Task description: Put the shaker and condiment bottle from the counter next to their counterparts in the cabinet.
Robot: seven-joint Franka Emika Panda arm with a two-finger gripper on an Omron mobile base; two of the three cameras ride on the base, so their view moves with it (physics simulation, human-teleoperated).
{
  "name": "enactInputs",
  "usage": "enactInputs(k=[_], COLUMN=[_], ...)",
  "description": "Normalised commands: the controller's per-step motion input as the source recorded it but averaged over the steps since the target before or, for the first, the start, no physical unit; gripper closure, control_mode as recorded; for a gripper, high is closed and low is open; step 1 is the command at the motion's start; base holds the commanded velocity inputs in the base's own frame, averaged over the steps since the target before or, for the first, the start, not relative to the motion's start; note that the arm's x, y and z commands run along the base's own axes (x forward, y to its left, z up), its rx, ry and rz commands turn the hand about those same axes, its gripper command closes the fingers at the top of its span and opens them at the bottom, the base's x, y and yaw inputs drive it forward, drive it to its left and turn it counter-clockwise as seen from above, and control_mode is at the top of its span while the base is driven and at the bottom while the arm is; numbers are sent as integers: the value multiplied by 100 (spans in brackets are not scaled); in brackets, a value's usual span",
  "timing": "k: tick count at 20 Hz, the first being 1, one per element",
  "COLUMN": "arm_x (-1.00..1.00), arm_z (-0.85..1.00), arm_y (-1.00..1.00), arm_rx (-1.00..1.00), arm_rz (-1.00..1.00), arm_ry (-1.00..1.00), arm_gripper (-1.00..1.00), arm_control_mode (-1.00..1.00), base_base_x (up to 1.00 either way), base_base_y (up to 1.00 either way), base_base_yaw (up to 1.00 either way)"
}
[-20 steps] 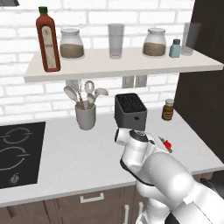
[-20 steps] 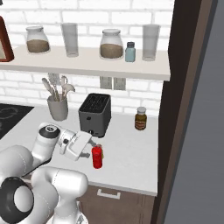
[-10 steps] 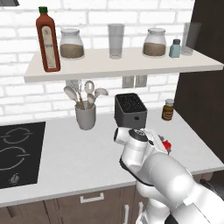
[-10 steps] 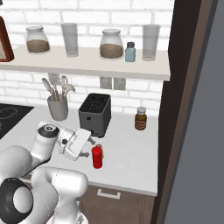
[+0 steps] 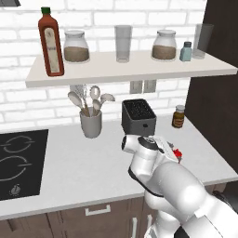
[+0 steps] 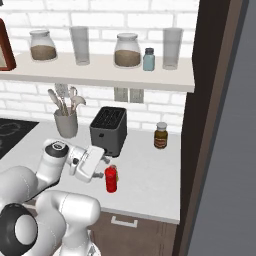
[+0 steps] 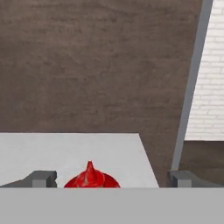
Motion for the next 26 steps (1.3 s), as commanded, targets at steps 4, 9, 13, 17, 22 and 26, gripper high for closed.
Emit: enactInputs(k=[4,9,13,17,22,26], arm_x=[28,-4,-20,0,1,0], arm_z=[0,-8,-22,-19,-9,-14], arm_y=[0,-2,-6,-16,-17,-10], arm_rx=[0,2,4,6,4,1], arm_rz=[4,0,0,0,0,0], arm_ry=[0,0,0,0,0,0], arm_gripper=[-100,-100,-100,-100,-100,-100], arm_control_mode=[-100,-100,-100,-100,-100,-100], base_base_x=[0,0,0,0,0,0], base_base_y=[0,0,0,0,0,0], base_base_yaw=[0,0,0,0,0,0])
